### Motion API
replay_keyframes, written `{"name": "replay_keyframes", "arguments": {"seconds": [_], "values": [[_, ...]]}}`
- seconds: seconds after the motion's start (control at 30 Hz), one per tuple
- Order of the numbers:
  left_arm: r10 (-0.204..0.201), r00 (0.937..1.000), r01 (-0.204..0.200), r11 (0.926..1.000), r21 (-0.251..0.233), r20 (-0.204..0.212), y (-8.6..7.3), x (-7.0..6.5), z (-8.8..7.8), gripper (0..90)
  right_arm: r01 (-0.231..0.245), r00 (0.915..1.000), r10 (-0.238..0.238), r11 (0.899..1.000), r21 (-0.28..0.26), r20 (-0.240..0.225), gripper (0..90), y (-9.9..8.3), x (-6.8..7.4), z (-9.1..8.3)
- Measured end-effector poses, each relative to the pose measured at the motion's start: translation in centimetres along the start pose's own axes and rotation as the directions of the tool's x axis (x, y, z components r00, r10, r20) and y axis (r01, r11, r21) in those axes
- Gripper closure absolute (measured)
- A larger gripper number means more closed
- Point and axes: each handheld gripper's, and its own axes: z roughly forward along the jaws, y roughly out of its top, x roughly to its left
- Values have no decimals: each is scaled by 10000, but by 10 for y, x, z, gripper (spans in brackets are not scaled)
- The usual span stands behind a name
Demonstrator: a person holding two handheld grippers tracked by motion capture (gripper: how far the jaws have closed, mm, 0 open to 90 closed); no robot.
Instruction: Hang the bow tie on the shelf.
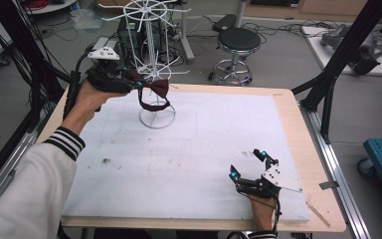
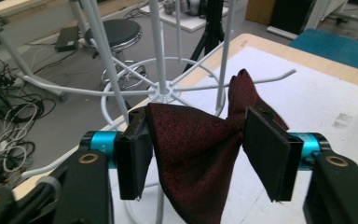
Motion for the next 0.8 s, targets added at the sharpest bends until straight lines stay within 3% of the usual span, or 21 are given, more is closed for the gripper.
{"name": "replay_keyframes", "arguments": {"seconds": [0.17, 0.2, 0.33, 0.4, 0.5, 0.53, 0.57, 0.63, 0.67, 0.7, 0.73, 0.8], "values": [[36, 9997, -37, 10000, -60, -238, 1, -1, -1, 307, -5, 10000, 5, 10000, -8, -12, 36, 0, 0, 0], [28, 9994, -37, 9997, -250, -357, 0, -2, -2, 264, -3, 10000, 3, 10000, -15, -9, 36, 0, 0, 0], [102, 9997, -112, 9987, -489, -204, 0, -3, -4, 156, -8, 10000, 8, 10000, -7, 0, 36, 0, 1, 0], [94, 9996, -125, 9928, -1190, -260, -3, -5, -10, 113, -5, 10000, 5, 10000, 6, 9, 36, 0, 1, 0], [103, 9994, -166, 9806, -1951, -330, -8, -7, -21, 66, 33, 10000, -33, 10000, -17, -5, 36, 0, 1, -1], [103, 9994, -166, 9806, -1951, -330, -8, -7, -21, 59, 32, 10000, -32, 10000, -24, 15, 36, 0, 1, -1], [223, 9992, -295, 9692, -2447, -323, -12, -11, -32, 48, 36, 10000, -36, 10000, -48, 42, 36, 0, 1, -1], [271, 9993, -333, 9544, -2966, -251, -17, -15, -44, 17, 90, 10000, -90, 10000, -19, 36, 36, 0, 2, -1], [302, 9994, -349, 9487, -3144, -197, -20, -16, -50, 17, 163, 9999, -163, 9999, -43, 45, 36, 0, 2, -1], [302, 9994, -349, 9487, -3144, -197, -20, -16, -50, 17, 163, 9999, -163, 9999, -43, 45, 36, 0, 2, -1], [366, 9990, -429, 9329, -3576, -244, -26, -19, -62, 17, 158, 9999, -158, 9999, -47, 66, 36, 0, 2, -1], [430, 9986, -513, 9290, -3666, -310, -29, -20, -67, 17, 91, 9999, -90, 9999, -51, 85, 36, 0, 2, -1]]}}
